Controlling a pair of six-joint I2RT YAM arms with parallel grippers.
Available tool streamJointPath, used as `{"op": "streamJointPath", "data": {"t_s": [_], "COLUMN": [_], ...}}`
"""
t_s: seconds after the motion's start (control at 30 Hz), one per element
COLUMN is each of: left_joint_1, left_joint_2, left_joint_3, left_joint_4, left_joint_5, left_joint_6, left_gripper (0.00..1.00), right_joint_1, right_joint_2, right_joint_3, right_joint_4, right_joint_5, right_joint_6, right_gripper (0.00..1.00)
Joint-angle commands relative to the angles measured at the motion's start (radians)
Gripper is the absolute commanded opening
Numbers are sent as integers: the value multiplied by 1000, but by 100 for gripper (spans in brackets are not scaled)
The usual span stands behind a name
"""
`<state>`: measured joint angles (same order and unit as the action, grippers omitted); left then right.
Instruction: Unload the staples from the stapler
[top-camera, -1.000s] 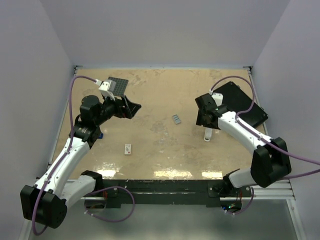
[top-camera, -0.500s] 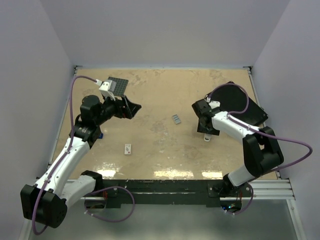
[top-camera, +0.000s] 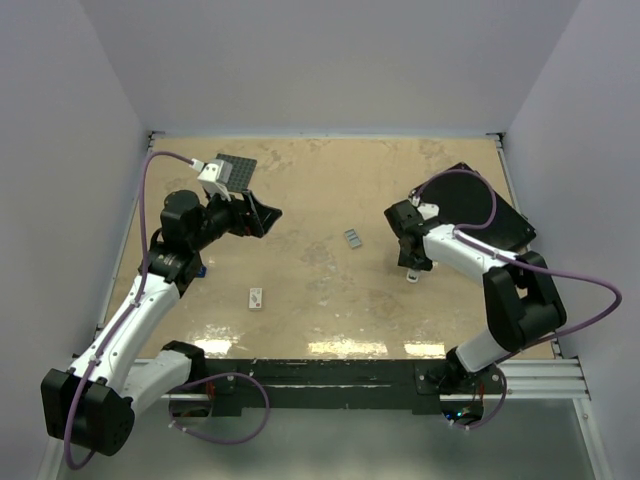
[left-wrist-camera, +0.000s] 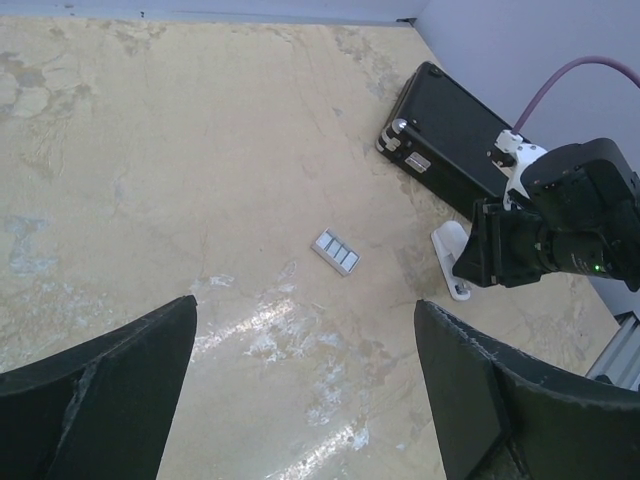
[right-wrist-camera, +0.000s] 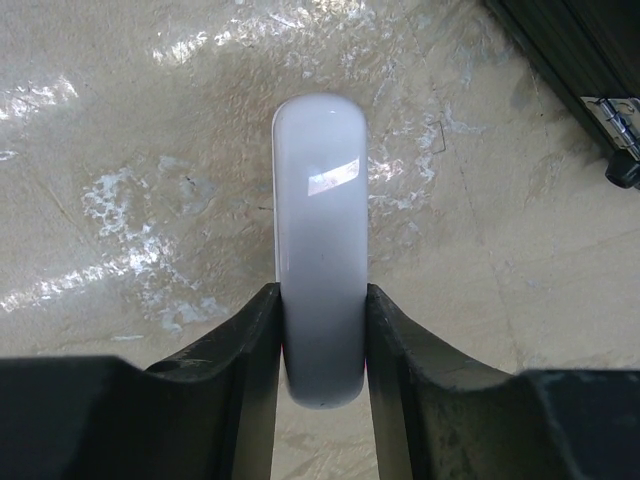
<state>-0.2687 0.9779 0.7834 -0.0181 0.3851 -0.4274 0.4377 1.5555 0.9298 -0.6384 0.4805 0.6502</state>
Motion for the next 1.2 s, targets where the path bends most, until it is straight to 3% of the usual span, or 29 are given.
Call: {"op": "streamJointPath", "data": {"t_s": [0.0,0.17,0.33,0.5,0.67,0.83,1.0,1.17], "left_joint_1": [5,-7,-58,-58,-60,-95,-176,-293], "left_joint_2": [-16,1,2,-27,-51,-2,42,134], "left_joint_3": [33,37,51,-16,-125,-202,-206,-202], "left_joint_4": [27,23,-51,-25,75,259,316,377], "left_joint_5": [-25,-15,-81,3,43,152,90,22], "left_joint_6": [3,4,41,-28,-95,-227,-205,-226], "left_gripper": [93,89,82,72,70,63,63,71], "right_joint_1": [-4,6,7,10,19,64,104,134], "right_joint_2": [-60,-190,-287,-426,-499,-486,-480,-489], "right_joint_3": [9,10,41,12,-81,-140,-200,-246], "right_joint_4": [28,84,92,216,448,574,681,726], "right_joint_5": [18,-93,-203,-521,-824,-888,-915,-847], "right_joint_6": [-14,-88,-138,-228,-150,-66,3,65], "right_gripper": [20,0,0,0,0,0,0,0]}}
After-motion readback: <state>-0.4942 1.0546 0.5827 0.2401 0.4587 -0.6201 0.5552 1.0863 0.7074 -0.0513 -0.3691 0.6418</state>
